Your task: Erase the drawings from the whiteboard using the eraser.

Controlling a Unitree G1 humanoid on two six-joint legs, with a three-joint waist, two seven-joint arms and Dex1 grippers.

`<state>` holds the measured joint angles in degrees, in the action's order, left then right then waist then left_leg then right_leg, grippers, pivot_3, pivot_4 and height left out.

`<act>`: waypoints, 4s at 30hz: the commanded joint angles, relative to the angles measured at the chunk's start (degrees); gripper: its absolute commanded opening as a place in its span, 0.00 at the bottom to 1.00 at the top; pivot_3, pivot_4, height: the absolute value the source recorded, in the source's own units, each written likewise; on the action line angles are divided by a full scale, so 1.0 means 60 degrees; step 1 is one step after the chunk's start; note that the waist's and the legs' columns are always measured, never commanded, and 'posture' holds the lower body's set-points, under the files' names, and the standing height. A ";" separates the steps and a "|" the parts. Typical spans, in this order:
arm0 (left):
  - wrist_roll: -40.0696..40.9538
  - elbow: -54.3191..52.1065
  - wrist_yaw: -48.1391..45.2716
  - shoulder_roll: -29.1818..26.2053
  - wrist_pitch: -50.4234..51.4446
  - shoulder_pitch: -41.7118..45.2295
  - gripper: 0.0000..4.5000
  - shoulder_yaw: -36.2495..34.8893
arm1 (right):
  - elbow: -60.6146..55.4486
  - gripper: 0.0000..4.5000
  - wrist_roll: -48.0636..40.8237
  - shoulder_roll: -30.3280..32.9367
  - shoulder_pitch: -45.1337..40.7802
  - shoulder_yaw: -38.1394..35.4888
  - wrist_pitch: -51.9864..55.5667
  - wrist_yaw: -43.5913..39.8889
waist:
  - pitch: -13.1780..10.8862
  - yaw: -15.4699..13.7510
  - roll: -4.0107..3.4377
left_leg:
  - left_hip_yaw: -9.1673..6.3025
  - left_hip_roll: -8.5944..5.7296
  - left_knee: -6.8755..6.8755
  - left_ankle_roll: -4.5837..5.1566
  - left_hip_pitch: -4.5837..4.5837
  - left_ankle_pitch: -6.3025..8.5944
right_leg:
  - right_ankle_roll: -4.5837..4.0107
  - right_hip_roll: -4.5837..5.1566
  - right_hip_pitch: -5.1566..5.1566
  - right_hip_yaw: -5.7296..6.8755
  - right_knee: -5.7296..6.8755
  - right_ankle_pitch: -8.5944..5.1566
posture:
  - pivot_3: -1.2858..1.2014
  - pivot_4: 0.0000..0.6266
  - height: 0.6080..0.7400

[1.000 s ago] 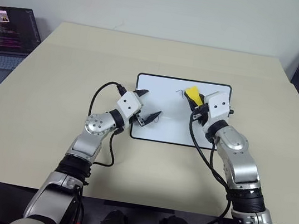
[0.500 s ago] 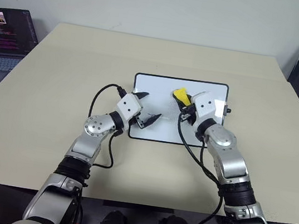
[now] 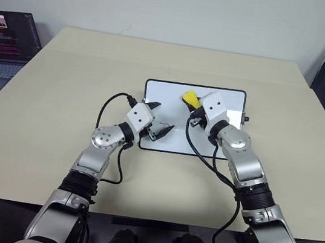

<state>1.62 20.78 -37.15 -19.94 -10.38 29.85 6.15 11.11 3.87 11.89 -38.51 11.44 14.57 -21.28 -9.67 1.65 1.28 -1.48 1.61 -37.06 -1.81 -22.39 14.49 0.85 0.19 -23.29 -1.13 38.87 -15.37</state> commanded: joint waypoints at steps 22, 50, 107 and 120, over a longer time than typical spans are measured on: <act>0.0070 -0.0328 0.0017 -0.0016 -0.0043 0.0093 1.00 -0.0044 | 0.0006 0.24 -0.0025 -0.0032 -0.0256 -0.0434 -0.0598 0.0177 | -0.0007 0.0011 0.0015 | 0.0002 0.0014 0.0024 0.0069 0.0035 -0.0073 | -0.0019 -0.0029 0.0007 -0.0007 0.0009 0.0015 | 0.52 0.24 1.00; 0.0002 -0.3456 0.0651 0.0056 0.1161 -0.2055 1.00 0.0003 | -0.2878 0.24 -0.0559 0.0551 0.2522 -0.0755 -0.0233 -0.0283 | -0.0026 0.0008 0.0024 | -0.0007 0.0010 0.0027 0.0090 0.0001 -0.0087 | -0.0020 -0.0010 -0.0007 0.0002 -0.0006 0.0020 | 0.52 0.24 1.00; -0.0185 -0.5909 0.2205 -0.0095 0.2226 -0.5203 1.00 -0.0731 | -0.0123 0.24 0.1389 -0.0063 0.1118 0.1698 -0.0517 -0.1269 | -0.0058 -0.0020 0.0030 | -0.0017 0.0023 0.0032 0.0090 0.0005 -0.0087 | -0.0033 0.0002 -0.0008 -0.0001 -0.0010 0.0013 | 0.52 0.24 1.00; -0.0192 -0.5471 0.2102 0.0008 0.2033 -0.4949 1.00 -0.0621 | -0.0790 0.24 0.1148 0.0583 0.1483 0.1300 -0.0231 -0.1238 | -0.0059 -0.0023 0.0037 | -0.0012 0.0013 0.0021 0.0093 0.0041 -0.0089 | -0.0025 0.0008 0.0016 0.0005 -0.0003 0.0017 | 0.52 0.24 1.00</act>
<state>0.08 -11.27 -24.41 -20.03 3.19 -0.97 2.18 4.48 10.37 16.17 -27.78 21.28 11.86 -30.93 -10.02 1.51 1.50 -1.52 1.69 -36.94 -1.25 -22.13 13.95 0.70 0.22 -23.19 -1.11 38.86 -15.26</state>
